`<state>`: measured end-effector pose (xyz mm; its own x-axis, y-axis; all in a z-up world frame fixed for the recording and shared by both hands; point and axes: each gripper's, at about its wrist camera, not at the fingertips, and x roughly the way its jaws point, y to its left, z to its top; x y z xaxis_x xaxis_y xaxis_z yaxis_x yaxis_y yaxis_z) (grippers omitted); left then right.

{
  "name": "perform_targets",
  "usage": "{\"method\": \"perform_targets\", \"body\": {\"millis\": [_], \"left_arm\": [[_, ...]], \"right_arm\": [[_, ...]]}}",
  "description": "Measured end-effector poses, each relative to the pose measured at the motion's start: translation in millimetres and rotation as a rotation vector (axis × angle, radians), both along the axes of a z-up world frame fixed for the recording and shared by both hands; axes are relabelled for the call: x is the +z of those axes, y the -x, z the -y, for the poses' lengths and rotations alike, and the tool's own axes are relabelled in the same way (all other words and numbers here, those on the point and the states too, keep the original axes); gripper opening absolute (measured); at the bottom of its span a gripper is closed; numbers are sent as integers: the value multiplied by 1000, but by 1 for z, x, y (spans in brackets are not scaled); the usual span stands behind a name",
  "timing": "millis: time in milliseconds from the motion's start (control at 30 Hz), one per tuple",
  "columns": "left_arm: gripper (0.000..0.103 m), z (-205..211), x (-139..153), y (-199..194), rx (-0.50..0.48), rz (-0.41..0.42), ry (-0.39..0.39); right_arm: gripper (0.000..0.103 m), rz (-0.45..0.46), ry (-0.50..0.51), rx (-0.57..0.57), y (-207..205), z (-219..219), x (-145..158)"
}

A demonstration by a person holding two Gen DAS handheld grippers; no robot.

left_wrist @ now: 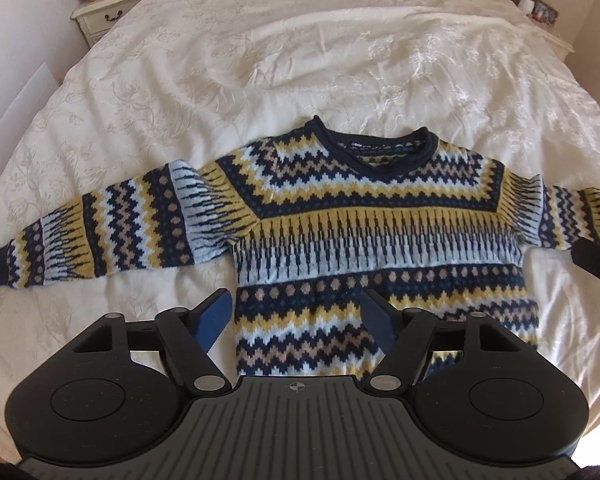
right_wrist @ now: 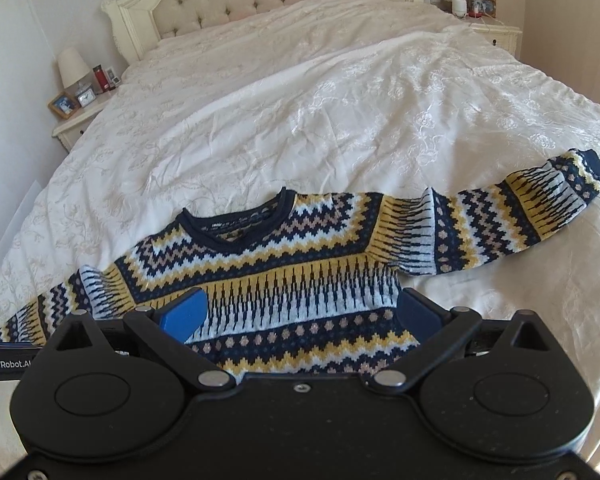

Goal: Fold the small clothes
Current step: 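Grasp the sweater's sleeve cuff with the right gripper and lift it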

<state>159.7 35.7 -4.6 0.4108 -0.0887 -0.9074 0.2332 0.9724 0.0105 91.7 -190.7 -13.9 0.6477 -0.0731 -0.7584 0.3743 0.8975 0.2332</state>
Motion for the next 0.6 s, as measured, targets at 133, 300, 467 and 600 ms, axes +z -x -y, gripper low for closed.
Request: {"method": "perform_targets", "body": {"millis": [133,300,467,600], "left_arm": [[67,7,-5,-15,-29,2,14],[65,20,-7,-22,-10,49,19],[59,40,-11,-23,37,52,8],[59,60,-16,-17,88,55,7]], "right_arm": [[101,25,30,-41,1,19,-5],[100,15,25,-88,-1,66,-17],[92,-25,-8,-131,-4,134,-31],[90,-54,1,-175,-6,195,-43]]}}
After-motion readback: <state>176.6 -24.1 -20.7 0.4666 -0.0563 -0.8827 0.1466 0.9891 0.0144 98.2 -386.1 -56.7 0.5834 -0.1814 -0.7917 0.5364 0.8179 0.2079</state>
